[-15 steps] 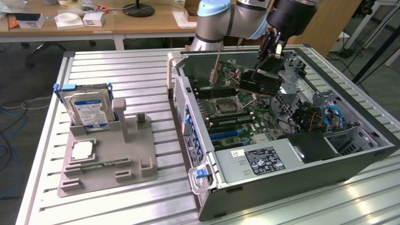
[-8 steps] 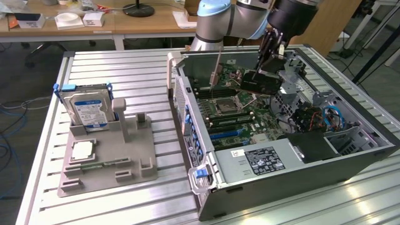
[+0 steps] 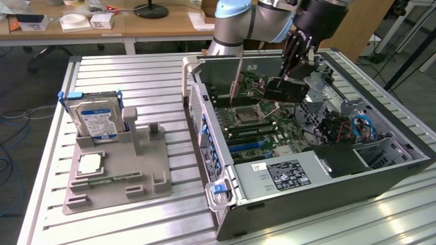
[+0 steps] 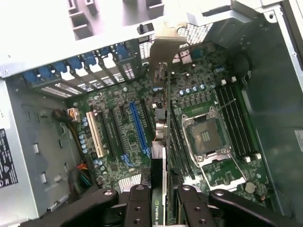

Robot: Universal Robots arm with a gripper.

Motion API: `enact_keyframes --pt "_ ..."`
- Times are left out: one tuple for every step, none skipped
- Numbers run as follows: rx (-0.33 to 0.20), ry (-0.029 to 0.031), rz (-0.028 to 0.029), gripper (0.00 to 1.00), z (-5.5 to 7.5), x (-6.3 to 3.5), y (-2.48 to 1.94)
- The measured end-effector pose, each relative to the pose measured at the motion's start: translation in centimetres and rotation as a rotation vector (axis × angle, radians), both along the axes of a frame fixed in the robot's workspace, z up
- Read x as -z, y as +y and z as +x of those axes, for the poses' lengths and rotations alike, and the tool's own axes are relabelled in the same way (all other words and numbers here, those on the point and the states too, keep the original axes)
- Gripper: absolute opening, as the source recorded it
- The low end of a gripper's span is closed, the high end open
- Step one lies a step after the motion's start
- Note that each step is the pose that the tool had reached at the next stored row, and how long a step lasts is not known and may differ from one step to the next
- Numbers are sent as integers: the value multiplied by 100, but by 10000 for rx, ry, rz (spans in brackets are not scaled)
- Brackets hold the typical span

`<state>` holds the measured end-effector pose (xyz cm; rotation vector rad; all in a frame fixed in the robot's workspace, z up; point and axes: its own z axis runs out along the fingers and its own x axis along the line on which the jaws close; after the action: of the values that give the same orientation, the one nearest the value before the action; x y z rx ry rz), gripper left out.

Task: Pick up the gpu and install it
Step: 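Insert the gpu into the slot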

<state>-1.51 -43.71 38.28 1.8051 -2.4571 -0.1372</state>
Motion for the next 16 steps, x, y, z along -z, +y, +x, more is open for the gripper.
enact_keyframes --pt "-113 0 2 26 4 1 0" --pt "-240 0 1 26 7 2 0" --pt "-387 0 1 26 8 3 0" --pt "-558 0 0 26 8 4 0" --pt "-737 0 1 26 8 6 0" --pt "-919 0 0 26 9 8 0" --pt "-1099 -1 0 26 9 9 0" --pt "-1279 -3 1 26 9 10 0" --pt "-1475 -5 1 26 9 11 0" --pt "-1654 -8 1 26 9 13 0" --pt "-1832 -12 0 26 9 15 0" --pt "-2007 -18 0 26 9 16 0" --pt "-2173 -26 -1 26 8 17 0" --pt "-2322 -38 -2 26 9 17 0" --pt "-2381 -43 -2 26 9 17 0" --pt "-2382 -43 -2 26 9 17 0"
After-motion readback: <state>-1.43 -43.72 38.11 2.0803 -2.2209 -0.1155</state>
